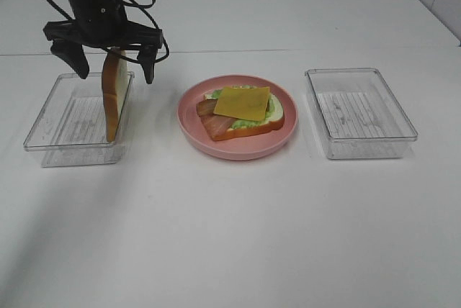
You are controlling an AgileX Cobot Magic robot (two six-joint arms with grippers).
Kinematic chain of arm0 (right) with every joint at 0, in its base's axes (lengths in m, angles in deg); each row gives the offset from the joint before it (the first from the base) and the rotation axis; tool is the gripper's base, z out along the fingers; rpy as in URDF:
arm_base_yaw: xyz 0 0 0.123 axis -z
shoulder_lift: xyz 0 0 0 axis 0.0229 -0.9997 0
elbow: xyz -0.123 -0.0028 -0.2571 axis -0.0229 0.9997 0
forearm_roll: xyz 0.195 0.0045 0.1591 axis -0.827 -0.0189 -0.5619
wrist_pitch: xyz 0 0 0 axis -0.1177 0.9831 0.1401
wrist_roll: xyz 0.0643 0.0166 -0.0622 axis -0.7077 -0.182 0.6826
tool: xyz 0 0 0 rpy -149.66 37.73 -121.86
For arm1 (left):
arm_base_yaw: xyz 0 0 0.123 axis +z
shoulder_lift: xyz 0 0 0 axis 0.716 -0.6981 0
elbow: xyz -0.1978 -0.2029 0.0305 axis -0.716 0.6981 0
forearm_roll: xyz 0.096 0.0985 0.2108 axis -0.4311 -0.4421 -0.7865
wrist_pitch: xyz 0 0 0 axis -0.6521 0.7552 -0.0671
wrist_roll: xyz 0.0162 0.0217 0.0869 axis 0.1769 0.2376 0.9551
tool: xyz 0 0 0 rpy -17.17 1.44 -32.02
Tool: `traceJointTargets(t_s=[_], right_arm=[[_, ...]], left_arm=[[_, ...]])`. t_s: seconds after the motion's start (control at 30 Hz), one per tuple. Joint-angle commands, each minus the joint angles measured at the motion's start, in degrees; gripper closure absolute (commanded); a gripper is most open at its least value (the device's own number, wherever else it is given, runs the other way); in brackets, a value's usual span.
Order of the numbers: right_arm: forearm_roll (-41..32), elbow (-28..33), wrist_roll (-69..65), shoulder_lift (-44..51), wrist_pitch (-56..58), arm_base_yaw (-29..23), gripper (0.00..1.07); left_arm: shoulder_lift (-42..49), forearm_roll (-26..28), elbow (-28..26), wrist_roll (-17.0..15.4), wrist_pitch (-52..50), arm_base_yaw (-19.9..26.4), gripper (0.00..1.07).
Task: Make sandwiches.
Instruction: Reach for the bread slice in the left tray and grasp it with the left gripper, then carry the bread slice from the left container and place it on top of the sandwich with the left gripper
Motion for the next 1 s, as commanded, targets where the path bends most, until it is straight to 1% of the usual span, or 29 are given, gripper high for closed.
traceJointTargets(t_s=[0.03, 0.1, 0.17, 0.2, 0.23, 0.27, 0.3, 0.33, 0.37, 0.4, 0.43, 0.47, 0.5, 0.53, 0.57, 0.7, 0.77, 1.0], right_arm=[[-0.11, 0.11, 0.52, 2.01, -0.17, 0.29, 0.09], [-0.11, 0.11, 0.52, 2.01, -0.17, 0.29, 0.09], [-0.11, 0.11, 0.52, 2.01, -0.17, 0.29, 0.09], [-0.11, 0.11, 0.52, 2.01, -0.17, 0.29, 0.09], [-0.11, 0.11, 0.52, 2.01, -0.17, 0.29, 0.09], [-0.11, 0.11, 0.52, 2.01, -0.17, 0.29, 0.09], [-0.11, 0.11, 0.52, 2.01, -0.17, 0.29, 0.09], [-0.11, 0.11, 0.52, 2.01, -0.17, 0.29, 0.09], [-0.11, 0.11, 0.52, 2.01, -0.17, 0.29, 0.09], [-0.11, 0.11, 0.52, 2.01, -0.17, 0.29, 0.09], [-0.11, 0.11, 0.52, 2.01, -0.17, 0.29, 0.09], [-0.11, 0.11, 0.52, 2.01, -0.17, 0.29, 0.09], [-0.11, 0.11, 0.52, 2.01, -0.17, 0.29, 0.09], [-0.11, 0.11, 0.52, 2.01, -0.17, 0.29, 0.09], [-0.11, 0.11, 0.52, 2.01, -0.17, 0.29, 0.09], [-0.11, 0.11, 0.52, 2.01, -0.17, 0.29, 0.09], [-0.11, 0.11, 0.52, 2.01, -0.17, 0.29, 0.09], [-0.11, 0.11, 0.52, 2.01, -0.17, 0.29, 0.09]], left_arm=[[-1.15, 0.46, 0.52, 0.11, 3.67, 0.06, 0.06], [-1.89, 0.63, 0.52, 0.8, 2.75, 0.06, 0.07], [-1.89, 0.63, 0.52, 0.8, 2.52, 0.06, 0.08], [-1.89, 0.52, 0.52, 0.8, 2.01, 0.06, 0.13], [-1.89, 0.52, 0.52, 0.8, 2.01, 0.06, 0.13], [-1.89, 0.52, 0.52, 0.8, 1.95, 0.06, 0.18], [-1.89, 0.52, 0.52, 0.8, 2.18, 0.06, 0.31], [-1.89, 0.52, 0.52, 0.8, 2.18, 0.06, 0.31], [-1.89, 0.52, 0.52, 0.8, 2.52, 0.06, 0.41], [-1.89, 0.34, 0.52, 0.8, 3.04, 0.06, 0.61], [-1.89, 0.34, 0.52, 0.8, 3.04, 0.06, 0.61], [-1.83, -0.4, 0.52, 0.8, 3.44, 0.06, 0.85], [-1.78, -0.86, 0.52, 0.8, 3.78, 0.06, 0.96], [-1.78, -0.86, 0.52, 0.8, 3.78, 0.06, 0.96], [-1.49, -1.72, 0.29, 0.8, 4.7, 0.06, 1.07], [-0.92, -1.78, -0.34, 0.74, 5.67, 0.06, 1.07], [1.09, -1.66, -0.4, 0.11, 5.61, 0.06, 1.07], [6.53, -1.72, -0.46, 0.06, 5.61, 0.06, 1.07]])
